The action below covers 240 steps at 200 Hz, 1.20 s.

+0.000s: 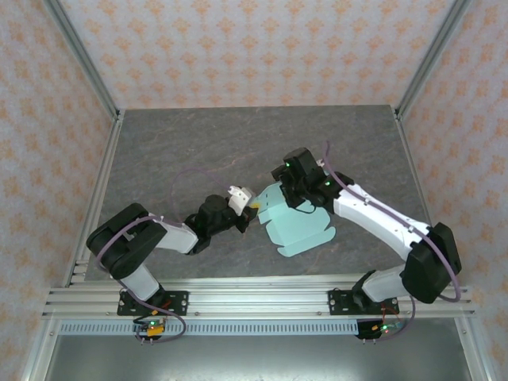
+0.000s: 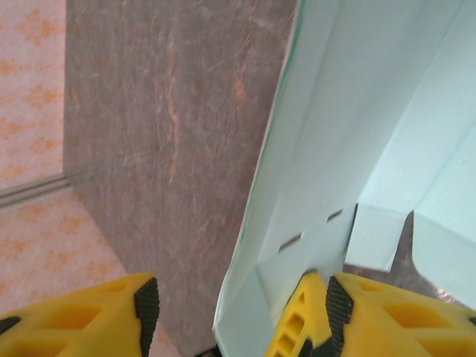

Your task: Fold the paper box

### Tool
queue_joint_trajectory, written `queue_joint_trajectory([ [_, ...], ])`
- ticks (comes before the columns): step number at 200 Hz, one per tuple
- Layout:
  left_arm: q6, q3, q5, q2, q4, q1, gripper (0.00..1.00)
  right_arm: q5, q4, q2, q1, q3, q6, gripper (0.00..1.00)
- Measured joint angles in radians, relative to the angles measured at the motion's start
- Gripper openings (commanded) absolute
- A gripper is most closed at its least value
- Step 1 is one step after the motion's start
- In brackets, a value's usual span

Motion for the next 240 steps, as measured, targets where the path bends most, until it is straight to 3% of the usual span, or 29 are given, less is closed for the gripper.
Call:
queue_joint_trajectory([
  [17,0.017,-0.007,-0.011,0.010,0.017,-0.004,0.00,-0.020,-0.001,0.035,-0.034,0.005,-0.014,0.59],
  [49,0.034,-0.008,-0.016,0.019,0.025,-0.005,0.00,-0.049,0.001,0.084,-0.050,0.014,-0.050,0.26],
  [81,0.044,-0.008,-0.018,0.021,0.026,-0.005,0.06,-0.073,0.003,0.096,-0.063,0.015,-0.071,0.14],
  [95,0.044,-0.008,-0.018,0.021,0.027,-0.005,0.10,-0.079,0.002,0.097,-0.069,0.015,-0.076,0.12],
  [108,0.049,-0.008,-0.019,0.022,0.028,-0.005,0.25,-0.084,0.006,0.097,-0.071,0.015,-0.080,0.11],
  [117,0.041,-0.008,-0.023,0.024,0.028,-0.004,0.29,-0.084,0.008,0.097,-0.071,0.015,-0.084,0.11],
  [194,0.022,-0.012,0.009,0.057,0.078,0.018,0.39,-0.100,0.013,0.117,-0.093,0.015,-0.192,0.10],
  [240,-0.056,0.016,0.001,-0.013,0.054,0.014,0.41,-0.109,0.049,0.118,-0.094,-0.004,-0.195,0.10],
])
